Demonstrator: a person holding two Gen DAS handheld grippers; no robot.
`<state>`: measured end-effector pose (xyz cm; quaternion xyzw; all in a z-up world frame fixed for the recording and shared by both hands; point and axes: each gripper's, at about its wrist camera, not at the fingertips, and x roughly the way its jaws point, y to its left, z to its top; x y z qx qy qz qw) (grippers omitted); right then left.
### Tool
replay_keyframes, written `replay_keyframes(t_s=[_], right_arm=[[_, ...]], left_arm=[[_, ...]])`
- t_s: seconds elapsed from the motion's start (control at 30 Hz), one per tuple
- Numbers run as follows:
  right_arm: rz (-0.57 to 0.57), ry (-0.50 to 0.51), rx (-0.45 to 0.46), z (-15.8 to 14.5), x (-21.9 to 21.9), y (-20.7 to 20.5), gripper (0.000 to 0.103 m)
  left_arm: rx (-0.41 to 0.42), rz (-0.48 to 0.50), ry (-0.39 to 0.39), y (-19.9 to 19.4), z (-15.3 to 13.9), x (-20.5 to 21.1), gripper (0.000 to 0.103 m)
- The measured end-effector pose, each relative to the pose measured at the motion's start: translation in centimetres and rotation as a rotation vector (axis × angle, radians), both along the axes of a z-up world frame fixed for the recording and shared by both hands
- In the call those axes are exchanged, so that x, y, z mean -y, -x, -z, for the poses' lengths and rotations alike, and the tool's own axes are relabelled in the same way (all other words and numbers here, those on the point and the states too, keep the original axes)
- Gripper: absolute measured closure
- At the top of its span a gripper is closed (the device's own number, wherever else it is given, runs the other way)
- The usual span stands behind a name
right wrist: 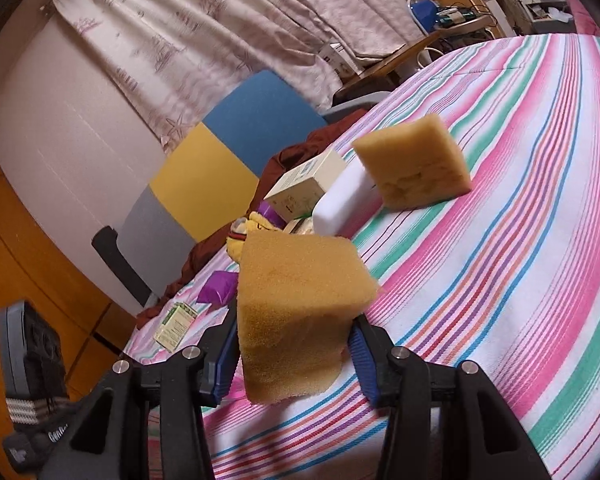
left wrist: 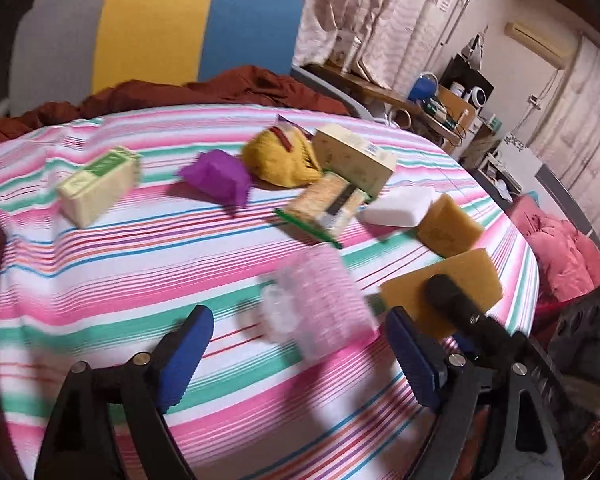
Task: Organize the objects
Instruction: 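Grasp the pink hair roller with the left tool while the right tool holds the sponge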
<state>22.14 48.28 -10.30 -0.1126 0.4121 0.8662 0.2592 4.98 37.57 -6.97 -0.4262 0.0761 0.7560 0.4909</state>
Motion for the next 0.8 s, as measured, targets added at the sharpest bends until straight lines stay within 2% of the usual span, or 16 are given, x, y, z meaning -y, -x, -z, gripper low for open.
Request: replay_keyframes(t_s=[0.07,0.1,0.17,0.2,0.37,0.4,0.43,0.47,0.6,0.8], right_arm=[[0.007,0.008,-0.013,0.1,-0.2,-0.3,0.055],[0.012,0.004,-0.009,0.1,-0.1,-0.3,0.055],[0.035,-0.003,0.001,0.0,0.2,-0.4,0.055],[0.051,-0.004,0.000,0.0,0.3,-0.6,0.055],[0.072,-0.001,-0.006,0.2,0.2,-1.1,0.055],[0.070,-0.001,-0.005,0.2,0.2,-1.1,0.054],[0.069,0.000,-0.006,0.2,0.2,-1.1,0.054],[0.068,0.001,-0.006,0.2,0.2,-1.1,0.054],[0.061,-0.005,0.011,0.2,0.3,-1.0,0.054],[0.049,-0.020,0.045,0.1,0.4,-0.6,0.054]], left_arm=[[0.018,-0.027,0.023,0.5,0.2,-0.9,0.017],[0.061,-0.038,0.022,0.9,0.5,-1.4,0.018],[0.118,-0.045,0.021,1.5,0.9,-1.9,0.029],[0.112,-0.057,0.026,1.5,0.9,-2.0,0.031],[-0.038,0.016,0.065,-0.4,1.2,-2.3,0.037],[-0.088,0.022,0.085,-0.9,1.3,-2.4,0.041],[-0.124,0.023,0.099,-1.2,1.5,-2.5,0.056],[-0.137,0.027,0.097,-1.3,1.5,-2.3,0.062],[-0.101,0.015,0.055,-0.9,1.4,-1.1,0.063],[-0.084,-0.058,-0.003,-1.0,1.3,2.5,0.063]])
